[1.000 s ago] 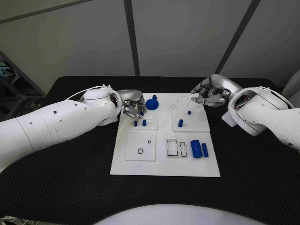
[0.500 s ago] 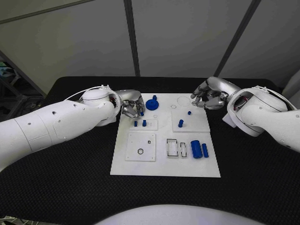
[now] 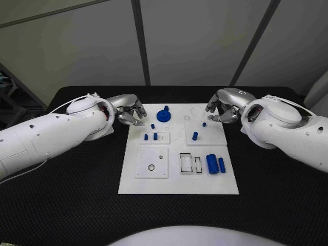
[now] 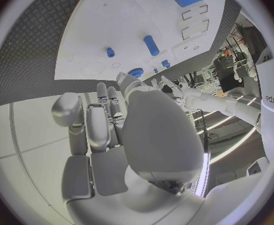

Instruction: Assemble the parts on the task board

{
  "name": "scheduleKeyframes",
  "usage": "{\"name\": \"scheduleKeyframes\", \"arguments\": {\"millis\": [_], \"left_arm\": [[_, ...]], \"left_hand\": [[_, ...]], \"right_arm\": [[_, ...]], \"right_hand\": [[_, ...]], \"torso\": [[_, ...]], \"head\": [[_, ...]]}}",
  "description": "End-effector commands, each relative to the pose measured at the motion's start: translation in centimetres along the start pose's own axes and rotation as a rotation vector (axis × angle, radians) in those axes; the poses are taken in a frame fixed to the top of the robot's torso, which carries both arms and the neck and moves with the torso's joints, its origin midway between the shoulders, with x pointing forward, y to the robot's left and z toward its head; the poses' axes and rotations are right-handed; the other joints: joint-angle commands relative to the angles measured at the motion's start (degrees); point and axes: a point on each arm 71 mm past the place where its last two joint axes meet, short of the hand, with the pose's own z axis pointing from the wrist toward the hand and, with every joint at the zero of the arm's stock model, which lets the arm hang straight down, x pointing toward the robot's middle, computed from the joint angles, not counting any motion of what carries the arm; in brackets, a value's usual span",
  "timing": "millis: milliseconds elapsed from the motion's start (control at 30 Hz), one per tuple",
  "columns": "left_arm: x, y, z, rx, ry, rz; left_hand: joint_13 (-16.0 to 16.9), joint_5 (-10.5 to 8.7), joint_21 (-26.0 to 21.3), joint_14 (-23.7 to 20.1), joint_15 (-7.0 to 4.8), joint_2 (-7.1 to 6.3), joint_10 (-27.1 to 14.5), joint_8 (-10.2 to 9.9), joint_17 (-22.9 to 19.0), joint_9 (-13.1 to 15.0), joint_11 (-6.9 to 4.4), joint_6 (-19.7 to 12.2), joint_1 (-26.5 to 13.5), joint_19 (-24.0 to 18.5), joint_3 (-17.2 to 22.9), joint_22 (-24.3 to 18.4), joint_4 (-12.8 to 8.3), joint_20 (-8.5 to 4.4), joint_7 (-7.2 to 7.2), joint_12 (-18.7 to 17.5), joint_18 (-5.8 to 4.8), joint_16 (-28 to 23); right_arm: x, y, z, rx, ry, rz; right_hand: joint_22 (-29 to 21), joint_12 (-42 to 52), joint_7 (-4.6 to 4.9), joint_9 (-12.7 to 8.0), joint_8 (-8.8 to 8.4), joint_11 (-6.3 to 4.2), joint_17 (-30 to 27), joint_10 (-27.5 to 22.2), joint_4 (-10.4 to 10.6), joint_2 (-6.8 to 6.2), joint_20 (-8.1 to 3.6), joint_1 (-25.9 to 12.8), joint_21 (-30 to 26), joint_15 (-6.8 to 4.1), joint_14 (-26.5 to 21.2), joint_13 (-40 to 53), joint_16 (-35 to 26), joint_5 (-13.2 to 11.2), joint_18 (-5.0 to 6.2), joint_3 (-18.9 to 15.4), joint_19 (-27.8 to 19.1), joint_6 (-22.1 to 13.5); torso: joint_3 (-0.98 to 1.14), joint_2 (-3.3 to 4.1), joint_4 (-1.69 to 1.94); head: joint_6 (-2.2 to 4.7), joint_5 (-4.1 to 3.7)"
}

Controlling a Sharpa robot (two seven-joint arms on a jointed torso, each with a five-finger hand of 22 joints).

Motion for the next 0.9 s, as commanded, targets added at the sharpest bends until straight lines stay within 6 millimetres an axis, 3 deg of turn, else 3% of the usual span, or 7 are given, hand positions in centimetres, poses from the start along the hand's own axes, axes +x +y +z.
{"name": "scheduleKeyframes", "arguments": {"millis": [33, 133, 233, 567, 900], "left_arm": [[-1.3, 0.1, -0.8, 0.051, -0.116, -0.288], [-1.9, 0.6, -1.6, 0.051, -0.166, -0.432], [-2.4, 0.8, -2.3, 0.058, -0.222, -0.569], [-2.7, 0.5, -4.1, 0.111, -0.310, -0.971], [-2.3, 0.0, -4.6, 0.144, -0.303, -1.096]], "left_hand": [[0.28, -0.24, -2.55, -1.76, 0.12, 0.08, 0.71, -0.04, -2.65, -0.02, -0.08, 0.67, -1.39, -1.32, -2.58, -1.55, 0.98, 0.33, -0.12, 0.95, -0.49, -3.60], [0.39, -0.25, -4.96, -0.70, -0.14, 0.36, 2.24, -0.20, -4.33, -0.06, -0.43, 0.96, -1.88, -0.55, -6.89, -3.49, 1.82, 0.16, -0.43, 2.73, -0.39, -5.41], [0.43, -0.17, -6.17, -0.40, -0.18, 1.18, 2.99, 0.13, -5.08, 0.05, -0.51, 2.00, -1.40, 0.02, -8.29, -4.46, 2.05, 0.12, -0.25, 3.64, -0.48, -6.23], [0.35, 0.04, -7.35, -0.64, -0.48, 3.22, 4.52, 0.71, -5.95, 0.11, -0.69, 3.97, 1.02, 0.52, -6.53, -5.31, 1.26, -0.23, 0.02, 4.81, -0.49, -7.22], [0.28, 0.00, -7.74, -0.90, -0.55, 3.82, 5.00, 0.83, -6.28, 0.07, -0.82, 4.56, 1.33, 0.46, -5.60, -5.48, 1.11, -0.30, -0.07, 5.16, -0.53, -7.59]], "right_arm": [[0.3, 0.1, 0.1, -0.010, 0.004, -0.097], [0.7, 0.1, 0.3, -0.011, 0.012, -0.106], [1.3, 0.1, 0.3, -0.011, 0.026, -0.109], [2.8, 0.6, 0.9, -0.020, 0.061, -0.106], [3.5, 1.0, 1.6, -0.028, 0.080, -0.105]], "right_hand": [[0.14, -0.33, 0.11, -0.07, -0.33, -0.04, 0.07, 0.34, -0.38, -0.19, 0.14, 0.35, 0.20, 0.30, 2.24, -0.30, 0.29, -0.39, -0.91, 0.08, 0.45, 0.32], [0.37, -0.77, 0.19, -0.08, -0.62, 0.04, 0.20, 0.39, -0.58, -0.15, 0.19, 0.49, 0.37, 0.39, 2.27, -0.79, 0.45, -0.36, -0.95, 0.18, 0.51, 0.27], [0.60, -1.08, 0.22, -0.06, -0.80, 0.09, 0.31, 0.48, -0.76, -0.06, 0.23, 0.67, 0.55, 0.44, 2.29, -1.15, 0.58, -0.30, -0.99, 0.32, 0.59, 0.31], [1.16, -1.82, 0.22, 0.00, -1.19, 0.10, 0.54, 1.16, -1.33, 0.29, 0.29, 1.15, 0.99, 0.43, 2.33, -2.17, 0.90, 0.15, -1.06, 0.95, 0.75, 0.73], [1.69, -2.39, 0.26, 0.05, -1.47, 0.07, 0.75, 1.93, -1.87, 0.62, 0.28, 1.49, 1.41, 0.37, 2.35, -3.03, 1.20, 0.53, -1.13, 1.74, 0.90, 1.24]], "torso": [[-0.01, 0.01, 0.01], [-0.01, 0.05, 0.00], [-0.04, 0.03, 0.05], [-0.01, 0.02, -0.01], [0.02, 0.07, -0.06]], "head": [[0.24, -1.40], [0.22, -1.91], [0.22, -2.38], [0.29, -2.61], [0.38, -2.71]]}}
